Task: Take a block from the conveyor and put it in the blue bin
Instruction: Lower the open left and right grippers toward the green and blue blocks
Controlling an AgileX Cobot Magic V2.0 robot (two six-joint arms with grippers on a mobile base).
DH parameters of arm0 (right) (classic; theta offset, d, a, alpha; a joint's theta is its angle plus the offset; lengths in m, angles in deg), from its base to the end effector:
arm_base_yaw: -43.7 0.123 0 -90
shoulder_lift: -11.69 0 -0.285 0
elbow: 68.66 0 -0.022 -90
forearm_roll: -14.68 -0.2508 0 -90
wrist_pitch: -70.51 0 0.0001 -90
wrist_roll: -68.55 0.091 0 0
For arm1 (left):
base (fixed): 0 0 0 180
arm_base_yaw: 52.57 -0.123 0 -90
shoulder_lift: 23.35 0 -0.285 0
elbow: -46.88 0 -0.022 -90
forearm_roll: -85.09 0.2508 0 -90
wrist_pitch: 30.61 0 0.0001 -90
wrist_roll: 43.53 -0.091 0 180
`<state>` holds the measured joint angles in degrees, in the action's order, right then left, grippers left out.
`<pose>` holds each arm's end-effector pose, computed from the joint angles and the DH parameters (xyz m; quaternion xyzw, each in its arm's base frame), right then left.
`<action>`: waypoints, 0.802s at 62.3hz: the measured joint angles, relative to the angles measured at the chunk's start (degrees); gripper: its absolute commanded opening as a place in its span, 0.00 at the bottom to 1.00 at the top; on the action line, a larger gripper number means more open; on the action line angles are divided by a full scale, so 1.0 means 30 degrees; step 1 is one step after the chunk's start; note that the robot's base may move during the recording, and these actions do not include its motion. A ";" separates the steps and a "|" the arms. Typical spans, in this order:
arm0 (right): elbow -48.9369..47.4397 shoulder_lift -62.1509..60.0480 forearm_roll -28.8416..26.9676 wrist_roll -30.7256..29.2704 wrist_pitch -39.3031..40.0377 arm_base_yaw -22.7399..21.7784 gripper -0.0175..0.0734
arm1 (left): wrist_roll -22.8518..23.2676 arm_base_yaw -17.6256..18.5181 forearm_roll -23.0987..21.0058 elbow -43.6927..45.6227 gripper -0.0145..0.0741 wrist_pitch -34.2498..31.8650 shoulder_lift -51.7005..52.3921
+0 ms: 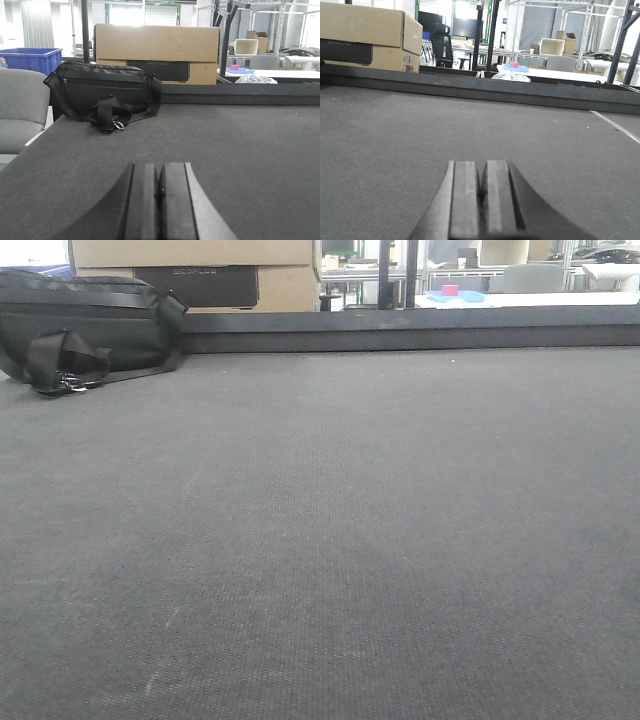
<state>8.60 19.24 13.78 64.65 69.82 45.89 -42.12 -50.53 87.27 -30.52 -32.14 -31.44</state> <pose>0.0559 0.0022 0.2121 -0.0308 0.6781 -0.0051 0.7343 0.0566 -0.0021 0.2142 0.0168 0.6687 -0.0086 0.7433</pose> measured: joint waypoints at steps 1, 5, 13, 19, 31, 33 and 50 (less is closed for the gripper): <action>0.0000 0.0000 0.0000 0.0000 0.0000 0.0000 0.01 | 0.0000 0.0000 0.0000 0.0000 0.04 0.0000 0.0000; 0.0000 0.0000 0.0000 0.0000 0.0000 0.0000 0.01 | 0.0000 0.0000 0.0000 0.0000 0.04 0.0000 0.0000; 0.0000 0.0000 0.0000 0.0000 0.0000 0.0000 0.01 | 0.0000 0.0000 0.0000 0.0000 0.04 0.0000 0.0000; 0.0000 0.0000 0.0000 0.0000 0.0000 0.0000 0.01 | 0.0000 0.0000 0.0000 0.0000 0.04 0.0000 0.0000; 0.0000 0.0000 0.0000 0.0000 0.0000 0.0000 0.01 | 0.0000 0.0000 0.0000 0.0000 0.04 0.0000 0.0000; 0.0000 0.0000 0.0000 0.0000 0.0000 0.0000 0.01 | 0.0000 0.0000 0.0000 0.0000 0.04 0.0000 0.0000; 0.0000 0.0000 0.0000 0.0000 0.0000 0.0000 0.01 | 0.0000 0.0000 0.0000 0.0000 0.04 0.0000 0.0000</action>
<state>8.60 19.24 13.78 64.65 69.82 45.89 -42.12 -50.53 87.27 -30.52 -32.14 -31.44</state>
